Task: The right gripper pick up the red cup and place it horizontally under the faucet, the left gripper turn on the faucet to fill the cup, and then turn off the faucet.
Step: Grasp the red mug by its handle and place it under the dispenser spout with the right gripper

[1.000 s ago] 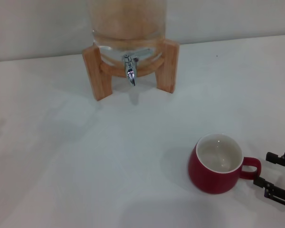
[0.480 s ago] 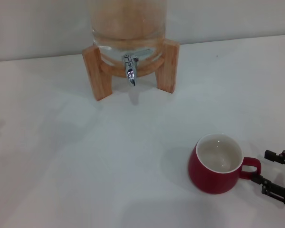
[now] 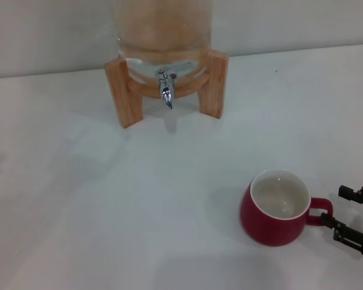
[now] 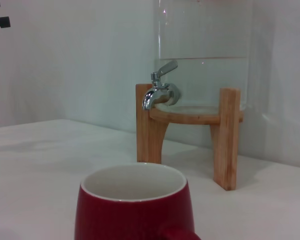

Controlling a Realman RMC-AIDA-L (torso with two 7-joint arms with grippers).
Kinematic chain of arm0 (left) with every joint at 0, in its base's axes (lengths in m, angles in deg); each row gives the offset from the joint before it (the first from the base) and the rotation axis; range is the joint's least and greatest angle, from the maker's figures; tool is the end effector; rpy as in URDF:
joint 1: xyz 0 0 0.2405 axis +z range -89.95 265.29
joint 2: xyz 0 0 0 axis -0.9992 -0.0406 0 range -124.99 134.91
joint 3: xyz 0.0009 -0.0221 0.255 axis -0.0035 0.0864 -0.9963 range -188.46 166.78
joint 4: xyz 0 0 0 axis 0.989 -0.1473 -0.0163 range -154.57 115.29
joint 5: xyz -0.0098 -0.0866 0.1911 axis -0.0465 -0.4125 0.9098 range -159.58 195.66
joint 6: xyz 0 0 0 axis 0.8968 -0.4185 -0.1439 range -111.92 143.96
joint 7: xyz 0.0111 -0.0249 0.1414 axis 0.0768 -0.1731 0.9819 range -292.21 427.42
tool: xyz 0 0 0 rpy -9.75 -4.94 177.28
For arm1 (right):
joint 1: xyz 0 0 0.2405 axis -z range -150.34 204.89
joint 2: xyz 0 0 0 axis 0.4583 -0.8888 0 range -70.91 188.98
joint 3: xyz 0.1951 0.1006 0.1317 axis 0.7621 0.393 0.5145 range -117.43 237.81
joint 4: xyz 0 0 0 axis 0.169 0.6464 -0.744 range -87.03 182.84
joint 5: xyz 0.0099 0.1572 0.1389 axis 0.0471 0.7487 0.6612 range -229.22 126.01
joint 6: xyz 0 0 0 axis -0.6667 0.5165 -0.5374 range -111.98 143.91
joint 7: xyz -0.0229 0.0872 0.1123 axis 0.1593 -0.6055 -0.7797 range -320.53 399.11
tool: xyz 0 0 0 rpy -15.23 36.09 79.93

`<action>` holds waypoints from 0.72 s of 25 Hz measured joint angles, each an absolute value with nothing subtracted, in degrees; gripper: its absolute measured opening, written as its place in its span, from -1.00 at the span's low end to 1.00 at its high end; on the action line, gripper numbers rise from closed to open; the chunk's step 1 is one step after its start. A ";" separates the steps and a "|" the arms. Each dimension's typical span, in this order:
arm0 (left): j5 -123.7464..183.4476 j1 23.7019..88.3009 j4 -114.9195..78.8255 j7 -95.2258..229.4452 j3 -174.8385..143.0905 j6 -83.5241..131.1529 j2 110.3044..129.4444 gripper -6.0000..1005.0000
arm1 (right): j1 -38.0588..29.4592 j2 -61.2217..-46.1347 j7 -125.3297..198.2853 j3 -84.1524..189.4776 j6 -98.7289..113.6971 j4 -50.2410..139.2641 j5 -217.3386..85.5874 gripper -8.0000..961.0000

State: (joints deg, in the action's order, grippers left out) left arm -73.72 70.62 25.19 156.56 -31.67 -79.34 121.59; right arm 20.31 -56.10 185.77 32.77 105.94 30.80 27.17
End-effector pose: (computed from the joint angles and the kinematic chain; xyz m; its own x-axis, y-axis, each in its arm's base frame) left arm -0.3161 0.2897 0.1375 0.3649 0.1281 0.9222 0.7772 -0.5873 -0.2260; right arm 0.3864 0.1897 0.0122 0.8050 -0.1245 -0.5800 -0.5098 -0.6452 -0.5691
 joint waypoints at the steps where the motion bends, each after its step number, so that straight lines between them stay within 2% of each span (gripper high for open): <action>1: -73.72 70.62 25.19 156.55 -31.67 -79.34 121.59 0.74 | 20.31 -56.10 185.78 32.77 105.90 30.81 27.21 0.25; 18: -73.72 70.62 25.19 156.55 -31.67 -79.34 121.59 0.74 | 19.06 -56.10 185.81 32.63 105.28 32.66 28.13 0.22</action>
State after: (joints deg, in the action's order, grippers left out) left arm -73.72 70.62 25.19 156.55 -31.67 -79.34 121.59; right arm 19.06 -56.10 185.81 32.63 105.28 32.66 28.13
